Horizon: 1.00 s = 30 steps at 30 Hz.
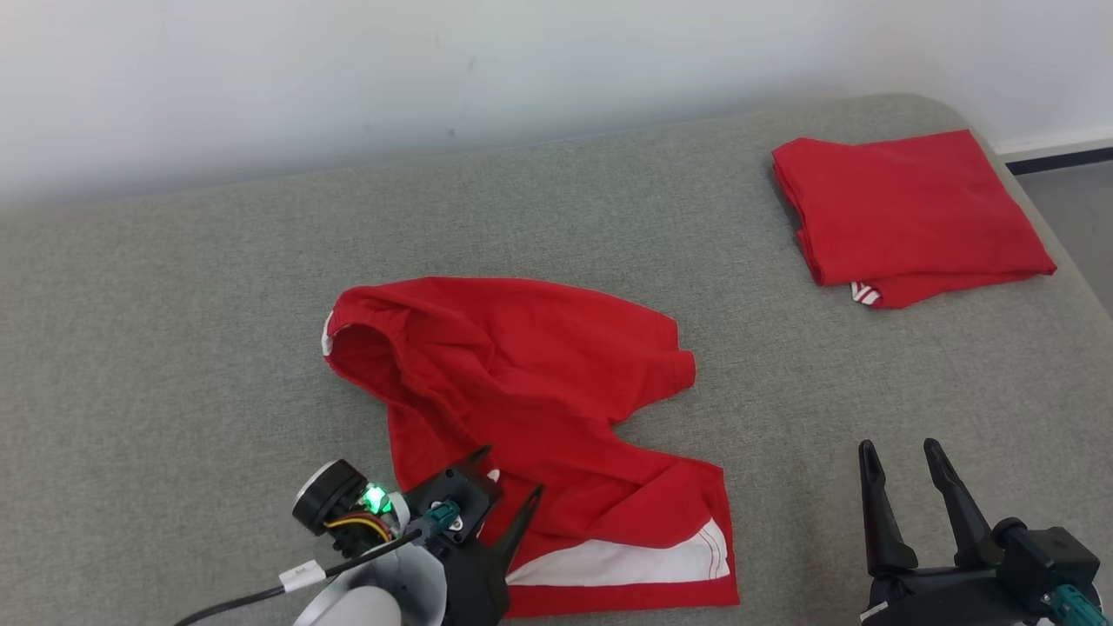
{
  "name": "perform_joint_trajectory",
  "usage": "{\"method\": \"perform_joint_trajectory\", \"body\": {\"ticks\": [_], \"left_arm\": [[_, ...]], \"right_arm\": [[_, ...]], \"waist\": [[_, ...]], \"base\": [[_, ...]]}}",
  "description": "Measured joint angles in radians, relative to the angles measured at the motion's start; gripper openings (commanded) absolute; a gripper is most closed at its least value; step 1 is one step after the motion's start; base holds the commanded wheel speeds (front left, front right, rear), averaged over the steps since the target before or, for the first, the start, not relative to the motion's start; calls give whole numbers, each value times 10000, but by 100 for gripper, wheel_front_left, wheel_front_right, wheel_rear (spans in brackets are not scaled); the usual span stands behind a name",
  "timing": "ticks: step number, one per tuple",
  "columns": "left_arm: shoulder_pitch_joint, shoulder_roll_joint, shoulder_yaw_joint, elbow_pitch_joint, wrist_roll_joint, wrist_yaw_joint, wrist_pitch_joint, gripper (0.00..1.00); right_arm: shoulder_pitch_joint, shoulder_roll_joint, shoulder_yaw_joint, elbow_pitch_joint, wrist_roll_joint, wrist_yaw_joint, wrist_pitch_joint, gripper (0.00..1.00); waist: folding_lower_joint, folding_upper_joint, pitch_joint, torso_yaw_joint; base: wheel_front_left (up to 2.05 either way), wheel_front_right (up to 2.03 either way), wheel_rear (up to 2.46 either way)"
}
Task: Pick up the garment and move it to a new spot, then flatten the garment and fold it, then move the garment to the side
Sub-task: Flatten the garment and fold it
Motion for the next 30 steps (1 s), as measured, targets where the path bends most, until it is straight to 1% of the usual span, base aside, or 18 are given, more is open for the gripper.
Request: {"method": "perform_joint_trajectory", "body": {"ticks": [4,8,9,10,11,12,18,23,30], "left_arm": [[-39,470,-504,119,-213,0,614,100],[-65,798,-750,173,-499,0,1241,100],[-63,872,-784,163,-571,0,1348,93],[-64,926,-780,136,-610,0,1417,50],[-64,966,-796,105,-639,0,1511,34],[-62,984,-805,79,-694,0,1561,0],[-28,965,-646,-192,-909,104,1381,0],[114,997,-198,-481,-1254,451,673,0],[1069,1294,510,-945,-1599,1039,-654,0]], "right_arm": [[0,-23,-42,2,2,0,0,100],[6,-48,-100,2,2,0,0,100],[10,-59,-119,2,0,0,0,100],[13,-63,-138,-2,-10,0,0,100],[15,-59,-155,-12,-17,0,0,100],[17,-59,-169,-23,-40,0,0,100],[105,-35,-203,-117,-111,0,0,100],[157,-67,-311,-127,-113,0,0,100],[284,-79,-414,-171,-169,0,0,100]], "waist": [[0,0,24,-113],[0,0,-31,-101],[-1,0,-51,-89],[0,0,-67,-71],[-1,0,-82,-49],[0,0,-100,-24],[0,-1,-163,179],[-1,-1,-190,447],[-1,0,-256,942]], "base": [[0,0,0],[0,0,0],[0,0,0],[0,0,0],[0,0,0],[0,0,0],[0,0,0],[0,0,0],[0,0,0]]}}
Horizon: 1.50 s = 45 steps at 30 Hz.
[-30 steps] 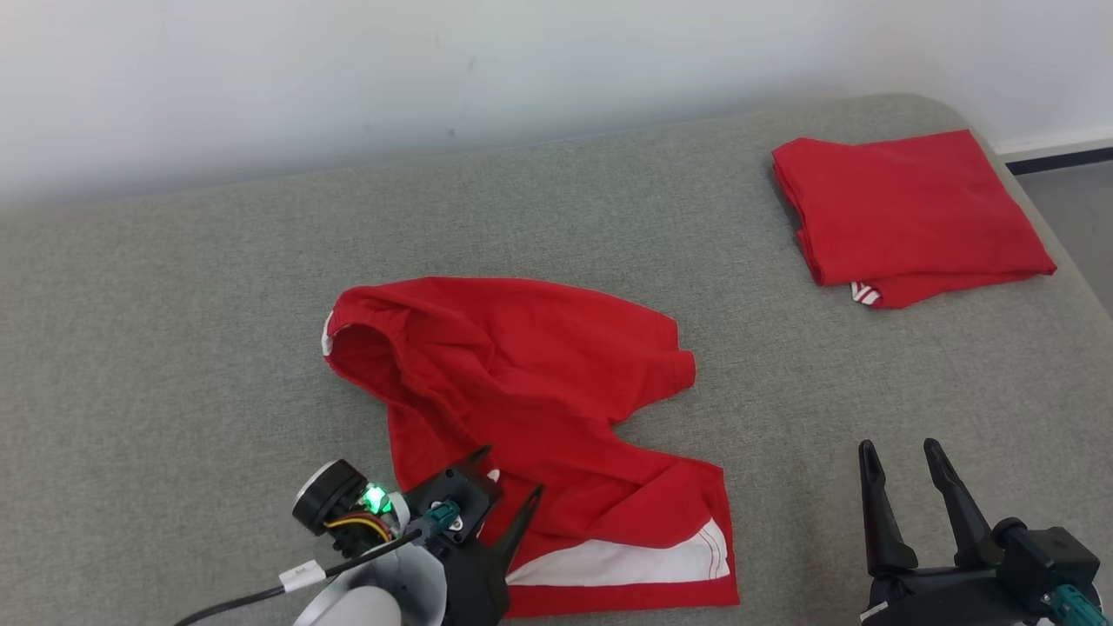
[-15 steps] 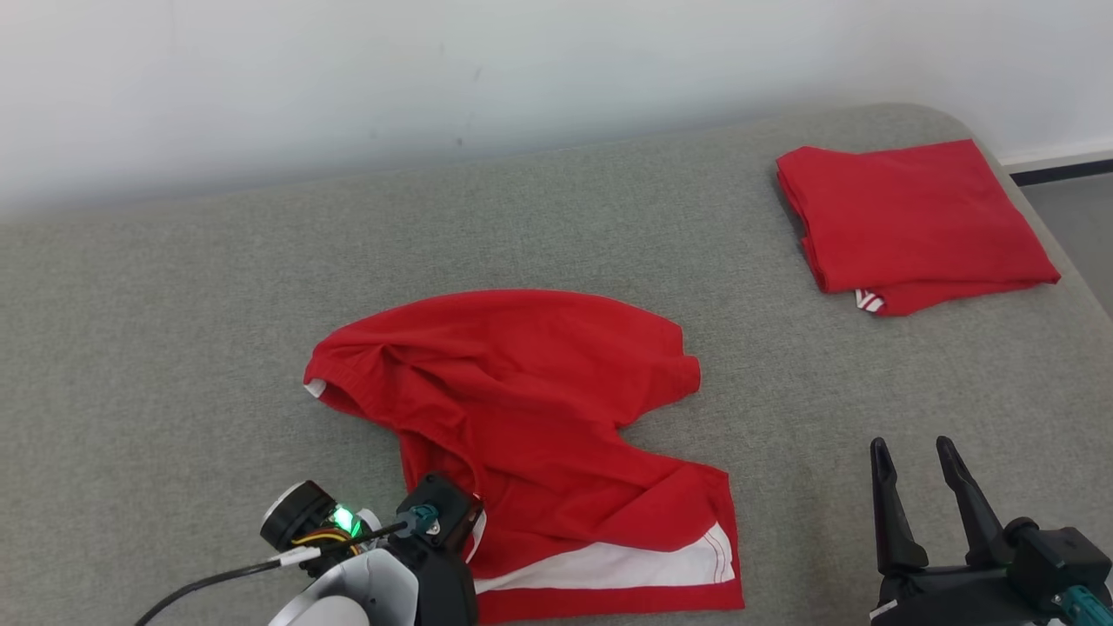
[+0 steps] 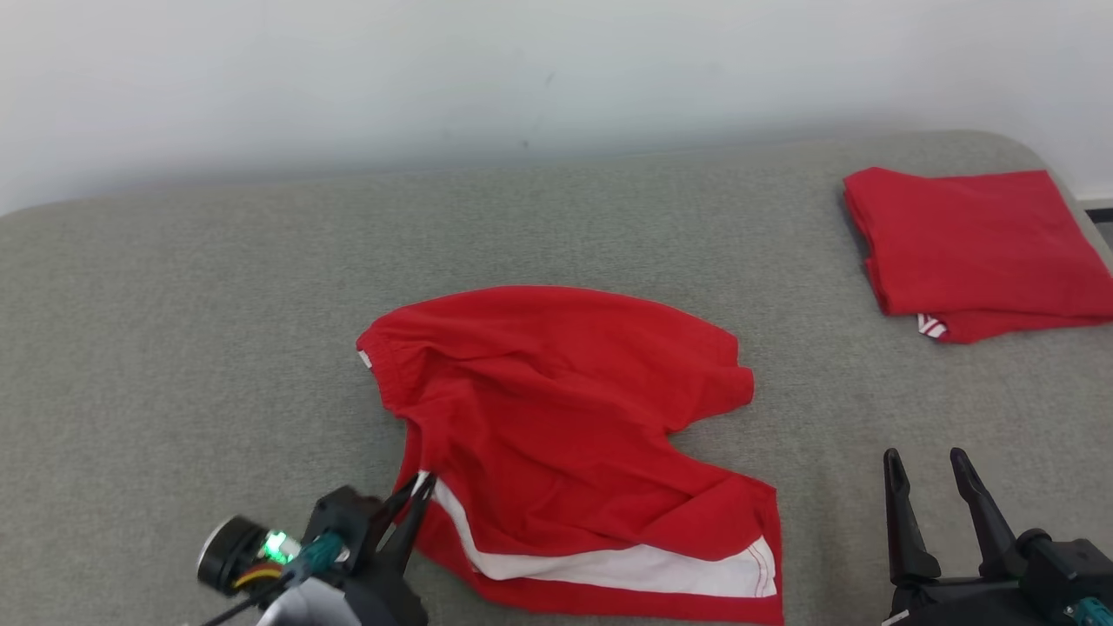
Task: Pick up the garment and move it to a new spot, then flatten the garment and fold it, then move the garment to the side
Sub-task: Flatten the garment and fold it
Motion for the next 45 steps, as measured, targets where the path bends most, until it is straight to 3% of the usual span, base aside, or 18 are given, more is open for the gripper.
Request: {"method": "perform_joint_trajectory", "body": {"ticks": [13,14,15,24,32,39,45], "left_arm": [[1772,-397,481,936,-825,593,-1887,0],[1794,-458,520,1043,-848,635,-2034,87],[1801,-500,546,1112,-849,648,-2232,100],[1806,-711,1335,771,-759,907,-2871,100],[2476,-851,2984,-529,-84,1158,-2897,100],[3278,-1152,4153,-1160,483,1108,-2897,100],[3818,-1465,5009,-1701,842,782,-2897,100]], "right_arm": [[27,-167,31,157,4,0,0,100],[27,-180,36,174,6,0,0,100],[27,-196,38,192,10,0,0,100],[52,-221,33,215,15,0,0,100],[188,-196,38,213,15,0,0,100],[395,-182,-48,221,15,0,0,100],[724,-82,-196,123,31,0,0,100]], "waist": [[0,0,-50,500],[0,0,-60,505],[0,0,-73,509],[0,0,-262,502],[-1,-1,-571,430],[-1,0,-903,353],[-1,-1,-1082,362]], "base": [[0,0,0],[0,0,0],[0,0,0],[0,0,0],[0,0,0],[0,0,0],[0,0,0]]}}
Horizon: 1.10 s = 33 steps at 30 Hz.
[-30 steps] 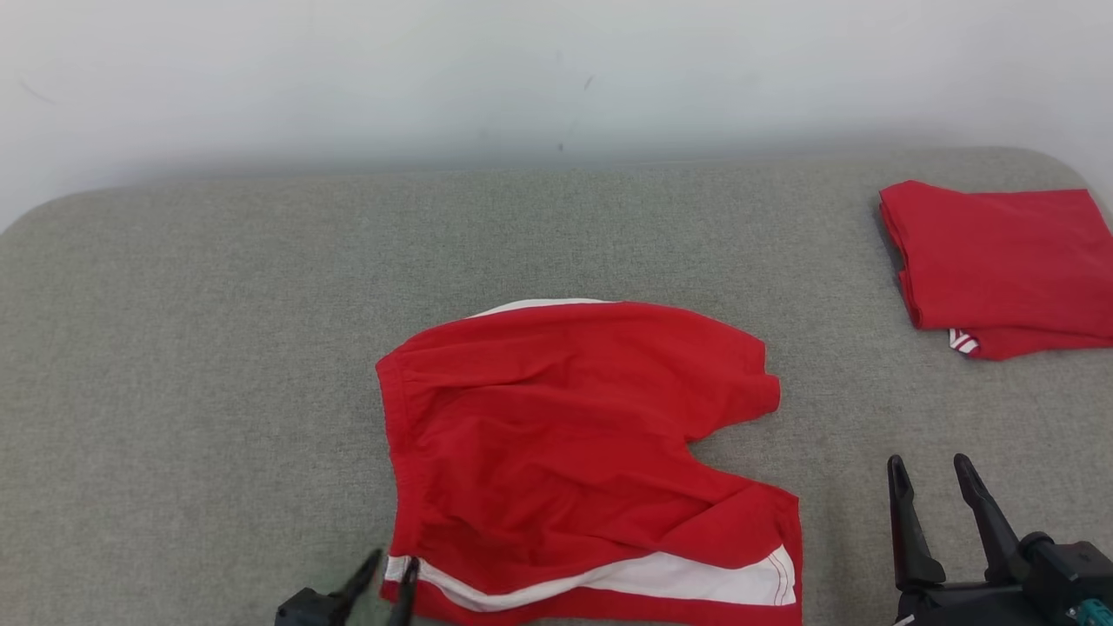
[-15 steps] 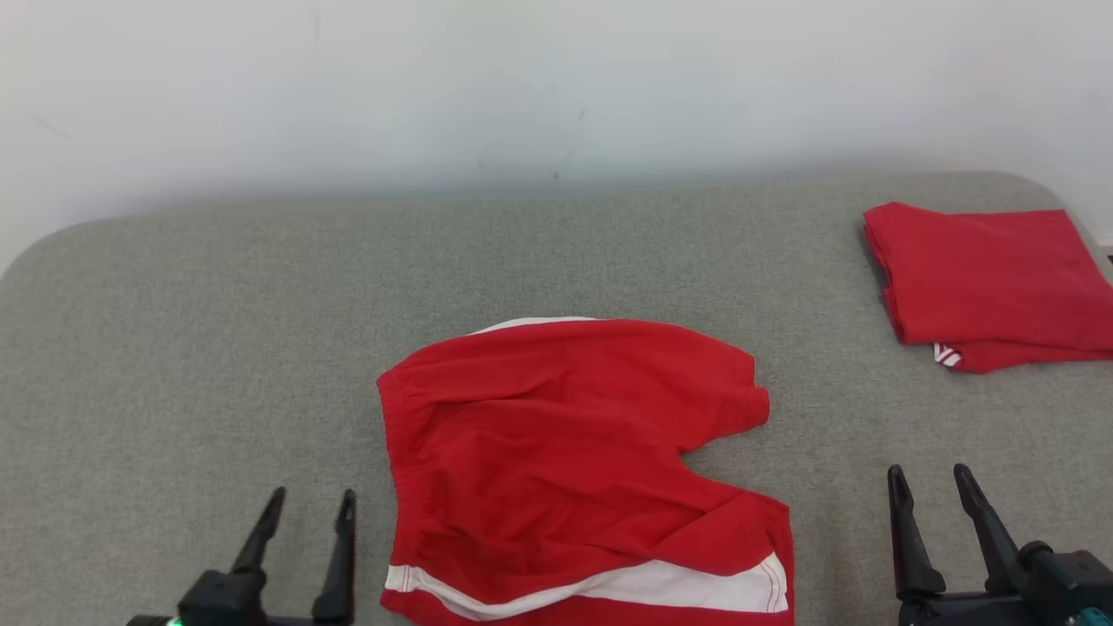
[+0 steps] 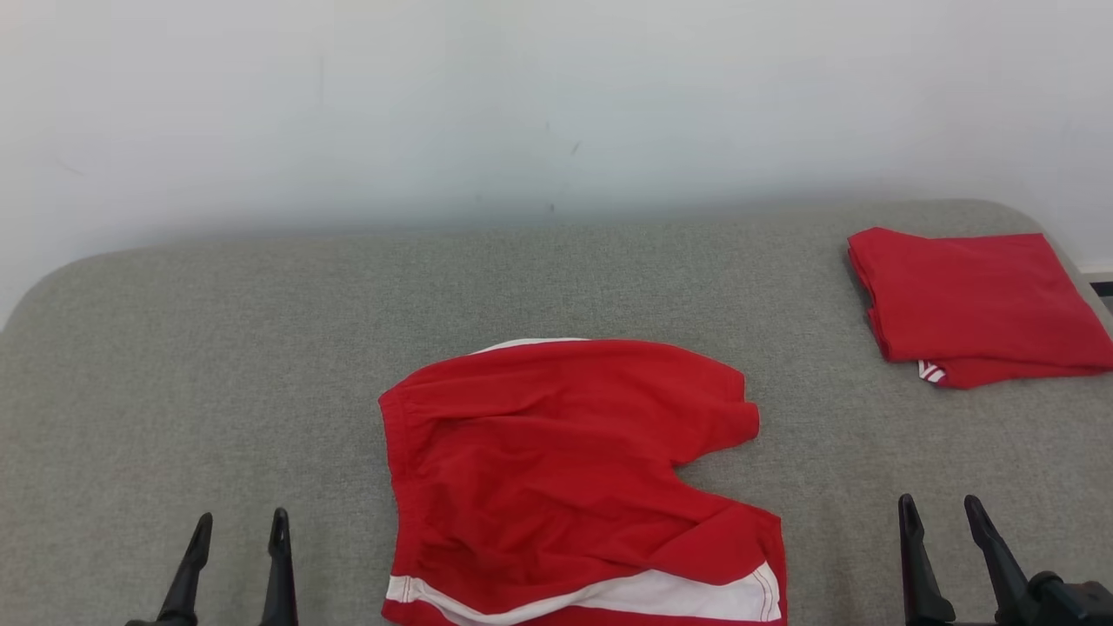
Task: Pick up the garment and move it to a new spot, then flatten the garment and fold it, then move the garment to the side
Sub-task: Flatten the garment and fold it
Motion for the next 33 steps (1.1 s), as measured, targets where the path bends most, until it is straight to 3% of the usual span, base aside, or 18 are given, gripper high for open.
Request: {"method": "perform_joint_trajectory", "body": {"ticks": [11,22,26,33], "left_arm": [[546,-451,1074,-416,558,-922,0,100],[551,-945,1400,21,924,-1486,0,100],[417,-842,874,426,819,-1689,0,100],[-360,-81,-1289,1565,495,-1804,13,100]], "right_arm": [[271,207,21,-33,-2,0,0,100],[269,10,420,159,-4,0,0,100],[120,-301,1076,374,0,0,0,100],[-247,-738,2339,984,174,0,75,100]], "waist": [[0,0,-14,59],[0,0,-11,175],[0,0,33,195],[1,0,284,213]], "base": [[0,0,0],[0,0,0],[0,0,0],[0,0,0]]}}
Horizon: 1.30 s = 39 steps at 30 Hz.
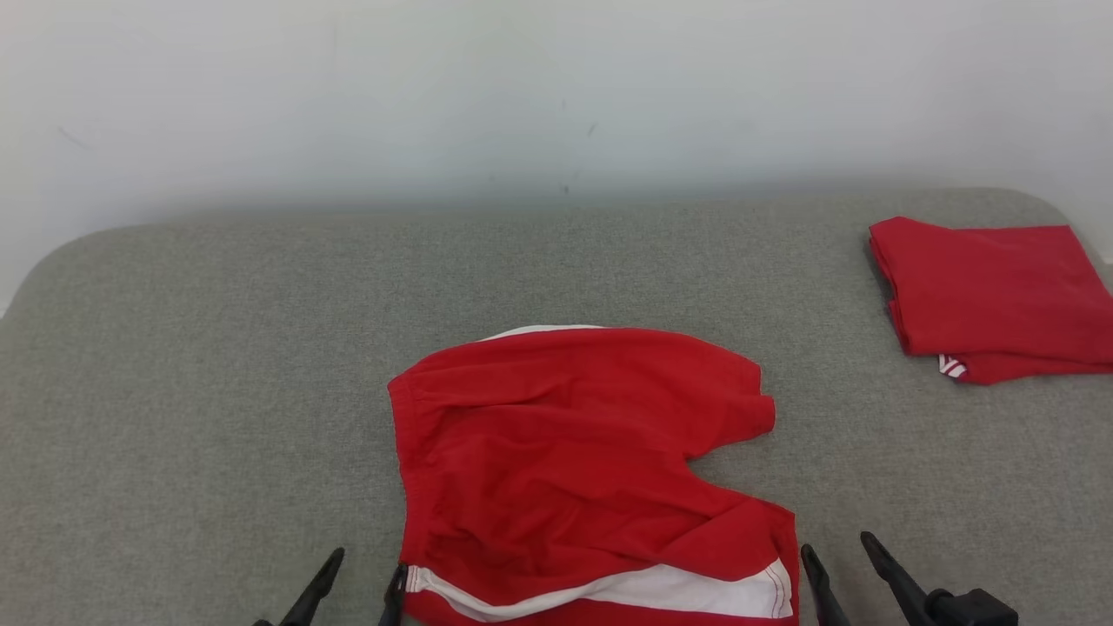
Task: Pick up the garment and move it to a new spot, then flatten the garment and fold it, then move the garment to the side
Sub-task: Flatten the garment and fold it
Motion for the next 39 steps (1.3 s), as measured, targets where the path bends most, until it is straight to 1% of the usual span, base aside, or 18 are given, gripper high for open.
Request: {"method": "perform_joint_trajectory", "body": {"ticks": [5,9,12,18,19,20,21,22,23,24,25,30,33,35,39], "left_arm": [[-703,548,-1392,903,-606,-13,48,100],[-1331,869,-2157,1559,-1007,-17,42,100],[-1701,1051,-2685,1912,-1220,-17,23,100],[-2195,1206,-3545,2382,-1689,-17,-4,100],[-2252,1214,-3614,2458,-1739,-17,-4,95],[-2321,1210,-3685,2522,-1827,-17,-12,57],[-2394,1218,-3797,2598,-1858,-17,-13,31],[-2442,1198,-3850,2598,-1873,-17,-13,31],[-2479,1177,-3866,2591,-1941,-17,-13,13],[-2500,1179,-3908,2585,-1983,-17,-13,0],[-2502,1179,-3925,2564,-2031,-17,-13,0],[-2484,1154,-3900,2497,-2138,-17,-13,0],[-2402,1085,-3670,2353,-2209,-17,-13,0],[-2285,1049,-3498,2121,-2184,-17,-13,0],[-2221,980,-3055,1214,-2155,-17,-13,0]], "right_arm": [[-328,-251,759,635,178,0,29,100],[-718,-403,1358,1160,332,0,73,100],[-953,-460,1753,1590,502,0,69,100],[-1385,-518,2236,2102,788,0,-2,100],[-1466,-502,2311,2186,802,0,-4,100],[-1546,-483,2431,2286,838,0,-8,100],[-1614,-447,2535,2376,855,0,-10,81],[-1682,-412,2637,2454,869,0,-27,81],[-1747,-387,2736,2525,907,0,-33,43],[-1816,-378,2817,2591,934,0,-33,9],[-1873,-372,2851,2642,970,0,-35,0],[-1927,-380,2859,2738,1152,0,-38,0],[-1922,-437,2763,2566,1204,0,-46,0],[-1893,-485,2688,2163,1198,0,-46,0],[-1893,-510,2266,1083,1200,0,-48,0]], "waist": [[-1,0,190,-45],[0,0,366,-137],[0,1,487,-202],[1,0,659,-261],[0,1,671,-272],[1,0,677,-285],[0,0,676,-294],[0,1,677,-294],[0,0,678,-290],[1,0,682,-287],[0,0,687,-278],[0,1,689,-217],[1,0,684,-175],[0,0,691,-164],[0,0,786,-148]], "base": [[0,0,0],[0,0,0],[0,0,0],[0,0,0],[0,0,0],[0,0,0],[0,0,0],[0,0,0],[0,0,0],[0,0,0],[0,0,0],[0,0,0],[0,0,0],[0,0,0],[0,0,0]]}}
